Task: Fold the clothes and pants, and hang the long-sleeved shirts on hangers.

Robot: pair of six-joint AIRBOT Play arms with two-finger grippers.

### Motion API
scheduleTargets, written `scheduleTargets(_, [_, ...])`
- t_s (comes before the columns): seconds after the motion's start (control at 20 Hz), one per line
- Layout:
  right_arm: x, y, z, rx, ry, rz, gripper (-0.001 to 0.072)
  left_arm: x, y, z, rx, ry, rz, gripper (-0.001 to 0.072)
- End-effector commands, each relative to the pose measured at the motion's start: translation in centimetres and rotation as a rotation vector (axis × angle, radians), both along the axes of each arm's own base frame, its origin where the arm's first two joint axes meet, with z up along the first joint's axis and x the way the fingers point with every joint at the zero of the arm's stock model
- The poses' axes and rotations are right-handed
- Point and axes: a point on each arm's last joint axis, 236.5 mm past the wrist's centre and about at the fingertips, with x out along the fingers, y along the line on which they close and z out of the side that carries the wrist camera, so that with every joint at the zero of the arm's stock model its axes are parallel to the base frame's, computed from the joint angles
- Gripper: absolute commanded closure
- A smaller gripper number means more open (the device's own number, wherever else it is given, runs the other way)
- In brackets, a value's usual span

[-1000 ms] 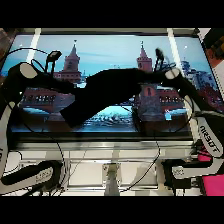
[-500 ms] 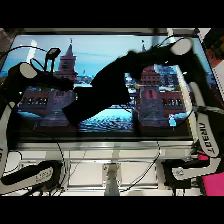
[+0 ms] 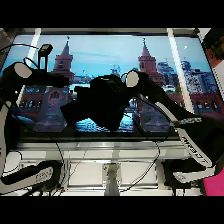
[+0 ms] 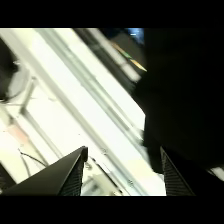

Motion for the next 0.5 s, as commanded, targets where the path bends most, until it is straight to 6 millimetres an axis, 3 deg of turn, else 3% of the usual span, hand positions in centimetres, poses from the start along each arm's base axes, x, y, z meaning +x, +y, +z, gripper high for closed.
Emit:
scheduleTargets(0.0, [2.3,-2.3,0.1,-0.047,-0.032,-0.049,0.0181,0.2,0.5,0.0,0.008,-0.005,0.01,0.0686])
scheduleTargets(0.1, [5.4,-4.5,0.9,-0.033,-0.056,-0.132,0.0196,0.1,0.5,-0.1,0.008,0.0,0.008,0.0689])
scheduleTargets(0.15, [7.0,-6.0,1.2,-0.028,-0.067,-0.177,0.0286,-0.1,0.4,-0.2,0.007,0.009,0.004,0.0693])
scheduleTargets(0.25, [9.9,-9.4,1.4,-0.019,-0.094,-0.252,0.0611,-0.7,0.3,-0.6,0.006,0.033,-0.004,0.07])
scheduleTargets(0.3, [11.0,-11.1,1.2,-0.021,-0.095,-0.288,0.0696,-1.1,0.2,-1.1,0.006,0.052,-0.009,0.0702])
scheduleTargets(0.35, [11.4,-12.2,1.0,-0.005,-0.069,-0.331,0.0697,-2.0,0.2,-2.2,0.006,0.085,-0.012,0.0703])
scheduleTargets(0.45, [10.8,-11.2,1.6,0.167,0.02,-0.342,0.0699,-4.9,-0.3,-5.4,-0.025,0.178,-0.007,0.0703])
